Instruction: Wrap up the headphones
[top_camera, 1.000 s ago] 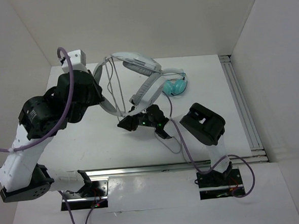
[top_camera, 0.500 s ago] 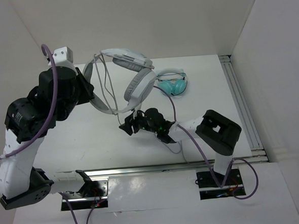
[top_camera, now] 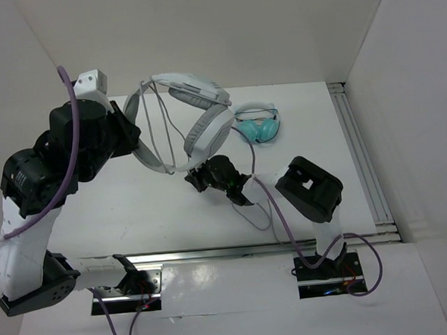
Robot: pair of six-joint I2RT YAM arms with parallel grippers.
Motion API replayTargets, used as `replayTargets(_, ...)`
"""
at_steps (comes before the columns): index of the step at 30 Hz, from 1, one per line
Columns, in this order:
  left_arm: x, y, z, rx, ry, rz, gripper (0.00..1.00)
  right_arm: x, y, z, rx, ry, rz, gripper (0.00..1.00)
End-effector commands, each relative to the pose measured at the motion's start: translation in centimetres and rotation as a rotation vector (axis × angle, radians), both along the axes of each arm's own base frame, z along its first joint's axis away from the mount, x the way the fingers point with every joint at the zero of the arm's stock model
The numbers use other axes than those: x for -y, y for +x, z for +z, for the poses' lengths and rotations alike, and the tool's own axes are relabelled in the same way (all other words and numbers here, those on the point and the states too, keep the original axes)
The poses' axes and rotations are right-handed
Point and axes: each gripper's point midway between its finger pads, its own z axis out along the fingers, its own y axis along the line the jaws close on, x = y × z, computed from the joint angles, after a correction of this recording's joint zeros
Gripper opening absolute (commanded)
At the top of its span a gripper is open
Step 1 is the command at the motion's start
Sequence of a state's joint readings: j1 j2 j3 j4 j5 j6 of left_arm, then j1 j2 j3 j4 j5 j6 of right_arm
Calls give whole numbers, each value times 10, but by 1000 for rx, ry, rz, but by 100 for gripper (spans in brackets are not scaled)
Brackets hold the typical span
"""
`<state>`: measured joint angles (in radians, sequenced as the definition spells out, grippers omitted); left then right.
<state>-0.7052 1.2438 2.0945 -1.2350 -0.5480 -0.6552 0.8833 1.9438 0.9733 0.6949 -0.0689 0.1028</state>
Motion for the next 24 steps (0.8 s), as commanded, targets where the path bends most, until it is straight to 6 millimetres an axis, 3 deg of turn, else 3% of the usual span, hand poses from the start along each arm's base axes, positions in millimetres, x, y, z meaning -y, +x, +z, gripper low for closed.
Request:
replayTargets(1, -12, 1, 37, 125, -110, 60, 0, 17, 11, -4, -12, 29, -47, 1)
replayTargets(2, -17, 3, 38, 129, -106, 84, 0, 27, 1, -17, -39, 15, -51, 1)
replayTargets(4, -28, 9, 31, 121, -80, 143, 0, 36, -4, -9, -31, 32, -66, 0)
replayTargets(6, -40, 17, 27, 127, -69, 207, 0, 51, -13, -16, -46, 19, -90, 0)
replayTargets(7, -42, 24, 16, 104, -48, 229, 0, 49, -22, -5, -25, 31, -93, 0)
replayTargets(8, -45, 29, 12, 99, -49, 246, 0, 53, -31, -9, -31, 18, -90, 0)
replayTargets(10, -56, 48, -2, 79, -35, 302, 0, 44, -51, 3, -7, 21, -61, 0)
replayTargets(12, -67, 60, -10, 72, -20, 352, 0, 47, -66, 14, 21, -1, -71, 0)
replayTargets(16, -112, 86, -27, 53, 19, 537, 0, 48, -107, 47, 88, -6, -58, 0)
replayTargets(17, -117, 89, -33, 40, 35, 562, 0, 41, -127, 58, 100, 10, -23, 0)
replayTargets(21, -122, 98, -53, 0, 98, 608, 0, 58, -164, 103, 193, 18, -46, 0)
replayTargets(23, -126, 101, -65, -22, 143, 642, 0, 61, -172, 127, 236, 22, -65, 0)
replayTargets(24, -125, 104, -80, -63, 179, 635, 0, 62, -184, 144, 252, 49, -53, 0)
